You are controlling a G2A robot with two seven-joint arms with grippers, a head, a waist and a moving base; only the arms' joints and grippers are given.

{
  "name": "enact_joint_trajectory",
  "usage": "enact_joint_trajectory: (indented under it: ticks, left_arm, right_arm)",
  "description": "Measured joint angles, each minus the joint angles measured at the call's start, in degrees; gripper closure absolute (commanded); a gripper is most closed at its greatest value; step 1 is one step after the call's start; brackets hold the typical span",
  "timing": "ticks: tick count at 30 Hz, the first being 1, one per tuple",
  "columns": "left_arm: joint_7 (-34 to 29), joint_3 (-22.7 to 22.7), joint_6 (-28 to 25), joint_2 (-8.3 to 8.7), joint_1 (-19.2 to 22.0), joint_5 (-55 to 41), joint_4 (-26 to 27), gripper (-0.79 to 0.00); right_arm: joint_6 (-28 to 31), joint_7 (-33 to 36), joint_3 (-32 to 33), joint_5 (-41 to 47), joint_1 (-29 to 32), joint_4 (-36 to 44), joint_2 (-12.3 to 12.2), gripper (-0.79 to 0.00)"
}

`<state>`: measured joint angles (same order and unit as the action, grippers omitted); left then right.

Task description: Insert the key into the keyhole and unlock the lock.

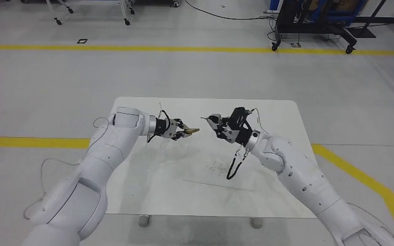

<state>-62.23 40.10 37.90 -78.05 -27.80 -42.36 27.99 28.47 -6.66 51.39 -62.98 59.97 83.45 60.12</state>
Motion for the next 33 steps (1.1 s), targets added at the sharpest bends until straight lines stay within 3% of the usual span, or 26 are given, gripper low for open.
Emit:
enact_joint_trajectory:
  ticks: [3,13,22,27,33]
  left_arm:
    - [-1.04,0.15,-1.59,-0.43,0.52,-0.42,-0.98,0.000]
    - [-11.20,1.66,-7.93,-0.79,1.22,-2.61,-3.68,0.000]
    - [-13.61,0.10,-9.47,-1.31,1.57,1.51,-4.18,0.000]
    - [-14.68,-0.06,-10.54,-1.56,1.78,2.26,-4.56,0.000]
    - [-15.16,0.14,-11.02,-1.75,1.93,2.41,-5.25,0.000]
  right_arm:
    - [-1.84,0.91,0.94,-10.39,2.31,5.52,-0.77,0.000]
    - [-1.80,0.41,1.40,-11.77,2.79,6.06,-0.86,0.000]
    - [-0.65,-2.86,3.50,-26.34,5.31,9.42,-2.08,0.000]
    - [-6.83,3.89,7.55,-25.98,8.03,11.75,-2.45,0.000]
    - [-8.94,14.95,4.23,-26.84,5.77,11.84,-1.08,0.000]
